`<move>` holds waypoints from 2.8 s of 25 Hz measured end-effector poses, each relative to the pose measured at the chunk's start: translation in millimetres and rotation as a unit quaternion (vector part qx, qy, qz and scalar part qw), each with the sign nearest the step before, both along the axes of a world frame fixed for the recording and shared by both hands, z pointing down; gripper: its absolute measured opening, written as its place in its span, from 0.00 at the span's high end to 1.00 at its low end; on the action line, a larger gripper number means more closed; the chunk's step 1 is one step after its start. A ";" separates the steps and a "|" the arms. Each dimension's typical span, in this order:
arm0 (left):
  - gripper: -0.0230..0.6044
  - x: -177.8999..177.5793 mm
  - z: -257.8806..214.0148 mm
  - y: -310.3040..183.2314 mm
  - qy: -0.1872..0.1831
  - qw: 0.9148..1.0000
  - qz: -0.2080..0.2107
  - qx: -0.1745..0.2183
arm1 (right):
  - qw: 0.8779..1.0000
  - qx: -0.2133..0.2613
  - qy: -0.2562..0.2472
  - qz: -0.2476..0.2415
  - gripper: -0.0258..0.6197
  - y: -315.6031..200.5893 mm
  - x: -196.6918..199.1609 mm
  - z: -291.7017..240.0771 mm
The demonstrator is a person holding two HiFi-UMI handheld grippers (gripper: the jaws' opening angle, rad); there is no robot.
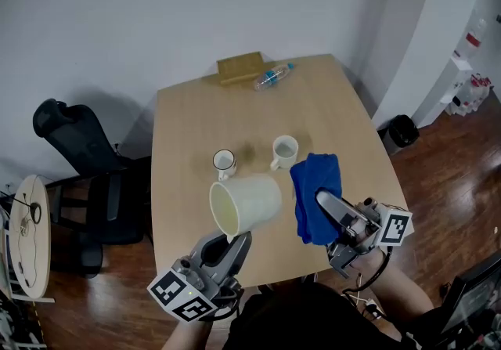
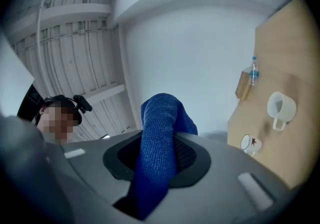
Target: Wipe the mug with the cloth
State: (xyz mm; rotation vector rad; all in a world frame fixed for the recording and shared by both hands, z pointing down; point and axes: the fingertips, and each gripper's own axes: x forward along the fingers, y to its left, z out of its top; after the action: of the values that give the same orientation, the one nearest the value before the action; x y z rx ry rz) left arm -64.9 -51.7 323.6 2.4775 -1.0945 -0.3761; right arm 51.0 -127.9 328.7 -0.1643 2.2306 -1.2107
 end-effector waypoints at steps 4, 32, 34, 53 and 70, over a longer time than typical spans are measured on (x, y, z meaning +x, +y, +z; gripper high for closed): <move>0.90 20.4 -8.0 8.2 0.030 0.999 0.041 0.004 | 0.999 0.016 -0.002 -0.032 0.79 6.9 -14.5 -3.9; 0.90 11.5 12.2 10.3 0.099 0.993 0.031 -0.048 | 0.980 -0.116 -0.054 -0.155 0.79 42.8 -47.8 36.0; 0.90 4.8 20.1 9.0 0.097 0.993 0.014 -0.058 | 0.980 -0.108 -0.062 -0.158 0.79 44.6 -42.8 29.6; 0.90 -69.6 238.1 14.5 -0.309 0.920 -0.118 -0.209 | 0.773 0.167 0.610 0.051 0.79 -11.0 16.6 224.3; 0.90 -77.1 348.2 19.1 -0.355 0.884 -0.093 -0.289 | 0.650 0.140 0.746 -0.044 0.78 1.7 15.4 375.1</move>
State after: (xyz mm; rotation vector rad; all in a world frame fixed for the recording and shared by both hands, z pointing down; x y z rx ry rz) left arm -142.0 -32.5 671.8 1.9737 -1.4449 0.7759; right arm 66.4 -126.1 703.8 -1.3652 3.7698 -0.6592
